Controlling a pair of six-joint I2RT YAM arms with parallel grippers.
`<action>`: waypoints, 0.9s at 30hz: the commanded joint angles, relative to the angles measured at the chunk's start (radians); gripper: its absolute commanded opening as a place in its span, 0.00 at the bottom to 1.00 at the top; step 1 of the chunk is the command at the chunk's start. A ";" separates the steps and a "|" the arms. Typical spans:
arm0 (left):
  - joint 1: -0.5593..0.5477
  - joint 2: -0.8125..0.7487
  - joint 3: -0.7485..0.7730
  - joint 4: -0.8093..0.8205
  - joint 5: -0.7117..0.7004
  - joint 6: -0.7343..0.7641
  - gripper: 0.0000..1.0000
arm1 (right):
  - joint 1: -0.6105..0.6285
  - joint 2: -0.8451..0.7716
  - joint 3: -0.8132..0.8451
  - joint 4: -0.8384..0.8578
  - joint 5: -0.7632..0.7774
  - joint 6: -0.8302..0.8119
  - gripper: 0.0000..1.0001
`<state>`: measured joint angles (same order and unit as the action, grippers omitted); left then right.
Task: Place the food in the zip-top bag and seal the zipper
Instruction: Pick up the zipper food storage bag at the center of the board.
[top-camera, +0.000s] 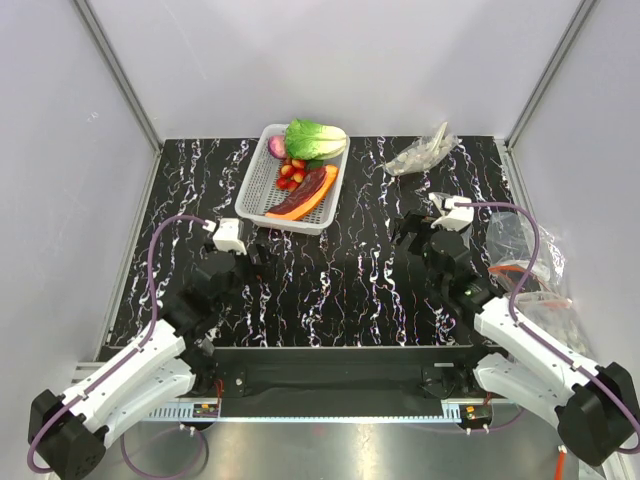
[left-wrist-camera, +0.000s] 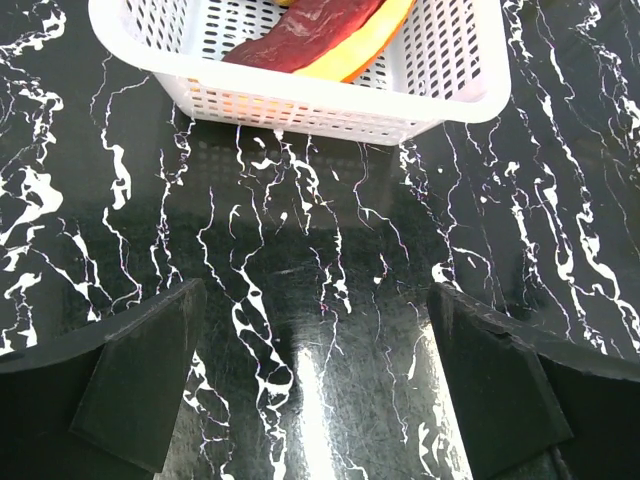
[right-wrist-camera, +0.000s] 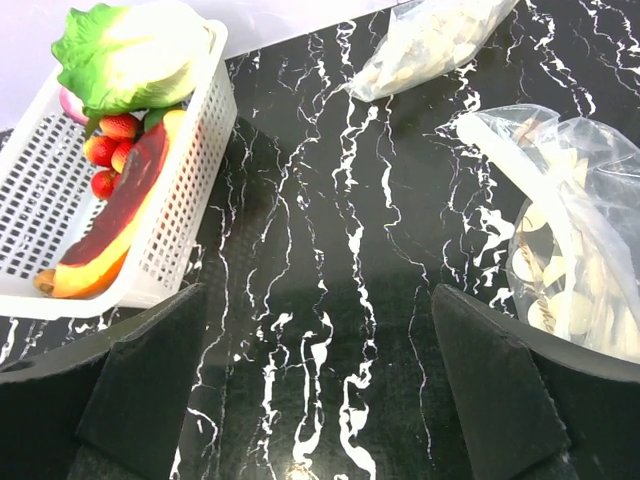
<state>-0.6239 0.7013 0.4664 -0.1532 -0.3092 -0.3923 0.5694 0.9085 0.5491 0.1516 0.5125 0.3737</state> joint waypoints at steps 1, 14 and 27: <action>0.003 0.003 0.005 0.081 0.016 0.026 0.99 | -0.003 0.001 0.015 0.019 0.014 -0.030 1.00; -0.002 0.026 -0.018 0.149 0.110 0.029 0.99 | -0.247 0.273 0.419 -0.476 -0.008 -0.016 1.00; -0.005 0.055 -0.017 0.176 0.162 0.007 0.99 | -0.318 0.549 0.546 -0.575 0.041 -0.117 0.81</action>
<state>-0.6258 0.7467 0.4480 -0.0486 -0.1764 -0.3820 0.2489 1.4208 1.0443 -0.3954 0.5087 0.2825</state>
